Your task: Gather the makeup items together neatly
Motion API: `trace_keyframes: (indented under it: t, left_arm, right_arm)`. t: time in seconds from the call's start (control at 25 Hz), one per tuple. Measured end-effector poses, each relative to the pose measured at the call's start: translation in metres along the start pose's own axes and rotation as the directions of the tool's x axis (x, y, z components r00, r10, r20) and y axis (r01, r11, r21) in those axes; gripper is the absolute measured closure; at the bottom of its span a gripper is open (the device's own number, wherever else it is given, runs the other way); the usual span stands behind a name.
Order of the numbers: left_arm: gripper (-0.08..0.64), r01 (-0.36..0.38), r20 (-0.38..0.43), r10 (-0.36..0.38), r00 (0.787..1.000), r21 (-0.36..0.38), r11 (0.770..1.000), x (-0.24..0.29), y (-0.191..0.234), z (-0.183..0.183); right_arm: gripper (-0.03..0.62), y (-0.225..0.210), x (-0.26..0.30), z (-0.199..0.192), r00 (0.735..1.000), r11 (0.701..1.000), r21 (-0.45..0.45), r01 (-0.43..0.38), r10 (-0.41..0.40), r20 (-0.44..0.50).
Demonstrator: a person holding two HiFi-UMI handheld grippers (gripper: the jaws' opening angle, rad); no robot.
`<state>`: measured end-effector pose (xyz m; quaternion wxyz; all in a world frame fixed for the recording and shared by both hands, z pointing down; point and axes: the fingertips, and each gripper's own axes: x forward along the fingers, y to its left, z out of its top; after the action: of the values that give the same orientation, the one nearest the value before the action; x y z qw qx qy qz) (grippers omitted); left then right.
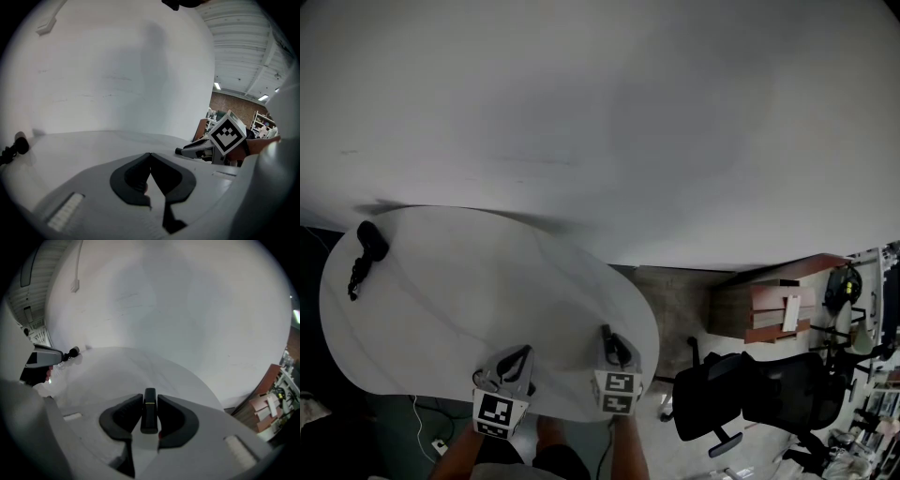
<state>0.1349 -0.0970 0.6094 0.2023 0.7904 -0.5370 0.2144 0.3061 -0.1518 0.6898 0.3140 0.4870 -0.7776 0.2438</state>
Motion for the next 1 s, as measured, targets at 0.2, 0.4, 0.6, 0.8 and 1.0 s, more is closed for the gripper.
trace_keyframes:
  t: [0.2,0.4,0.6,0.8,1.0]
  left_arm:
    - [0.549,-0.001,0.016,0.001,1.0,0.002,1.0,-0.008,0.005,0.005]
    - [0.549,0.006,0.028,-0.007,1.0,0.011,1.0,-0.02,0.004,0.007]
    - [0.55,0.019,0.04,-0.02,0.999,0.014,1.0,-0.03,0.002,0.004]
    - [0.55,0.032,0.044,-0.033,0.998,0.024,0.999,-0.044,0.001,-0.002]
    - [0.549,0.049,0.05,-0.051,0.997,0.034,0.998,-0.058,0.0,-0.01]
  right_arm:
    - [0.491,0.007,-0.009,0.006,1.0,1.0,0.006,0.005,-0.005,0.009]
    - [0.491,0.014,-0.022,0.003,1.0,1.0,0.015,0.013,-0.013,0.013]
    - [0.492,0.021,-0.034,-0.003,1.0,0.999,0.026,0.025,-0.025,0.017]
    - [0.492,0.033,-0.047,-0.012,0.999,0.999,0.039,0.036,-0.037,0.021]
    - [0.492,0.047,-0.062,-0.024,0.998,0.997,0.053,0.049,-0.051,0.026]
